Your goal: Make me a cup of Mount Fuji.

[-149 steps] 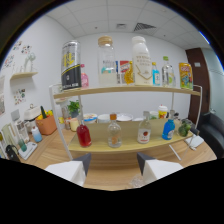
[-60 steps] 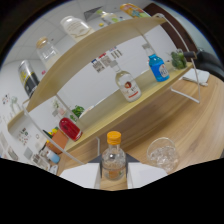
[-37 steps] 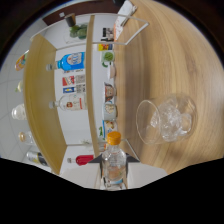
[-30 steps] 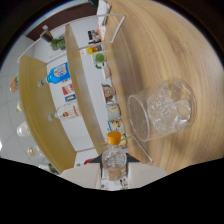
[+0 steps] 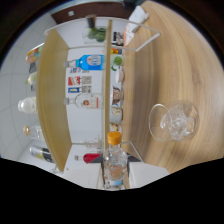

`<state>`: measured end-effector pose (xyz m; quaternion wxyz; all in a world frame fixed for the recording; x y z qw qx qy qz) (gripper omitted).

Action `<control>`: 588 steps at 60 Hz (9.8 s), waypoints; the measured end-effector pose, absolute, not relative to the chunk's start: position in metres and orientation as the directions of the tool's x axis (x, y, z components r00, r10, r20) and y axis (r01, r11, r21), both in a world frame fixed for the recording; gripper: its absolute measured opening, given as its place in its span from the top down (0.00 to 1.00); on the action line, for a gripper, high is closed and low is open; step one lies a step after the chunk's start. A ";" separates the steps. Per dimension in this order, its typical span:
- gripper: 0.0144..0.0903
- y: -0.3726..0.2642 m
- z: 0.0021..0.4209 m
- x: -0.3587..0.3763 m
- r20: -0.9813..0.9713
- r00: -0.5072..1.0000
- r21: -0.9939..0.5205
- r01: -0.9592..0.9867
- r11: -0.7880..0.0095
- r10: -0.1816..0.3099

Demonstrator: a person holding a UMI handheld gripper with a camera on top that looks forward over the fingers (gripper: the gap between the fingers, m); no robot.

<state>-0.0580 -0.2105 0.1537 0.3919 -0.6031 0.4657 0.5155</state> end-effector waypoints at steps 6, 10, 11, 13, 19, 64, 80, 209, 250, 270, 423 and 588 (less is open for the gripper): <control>0.72 -0.213 0.175 -0.063 -0.913 0.393 -0.352 -0.897 -0.266 -0.115; 0.73 -0.214 0.196 -0.077 -0.812 0.580 -0.547 -0.794 -0.265 -0.061; 0.72 -0.214 0.200 -0.081 -0.779 0.625 -0.595 -0.760 -0.261 -0.047; 0.72 -0.214 0.206 -0.089 -0.703 0.711 -0.684 -0.685 -0.252 -0.023; 0.73 -0.211 0.205 -0.116 -0.475 0.879 -0.859 -0.458 -0.229 0.023; 0.72 -0.200 0.017 -0.204 -0.029 0.994 -0.830 0.035 -0.557 0.105; 0.71 -0.211 0.017 -0.202 -0.043 0.992 -0.830 0.030 -0.557 0.119; 0.72 -0.168 0.201 0.135 -0.056 0.997 -0.957 -0.041 -0.288 0.044; 0.73 -0.213 0.111 0.117 0.821 0.519 -0.439 0.840 -0.318 0.237; 0.73 -0.204 0.117 0.127 0.909 -0.244 0.313 0.935 -0.165 0.338; 0.08 -0.289 0.159 0.137 -0.084 0.990 -0.869 -0.130 -0.478 -0.116; 0.65 -0.211 0.148 -0.083 -0.991 0.050 -0.014 -0.963 -0.267 -0.126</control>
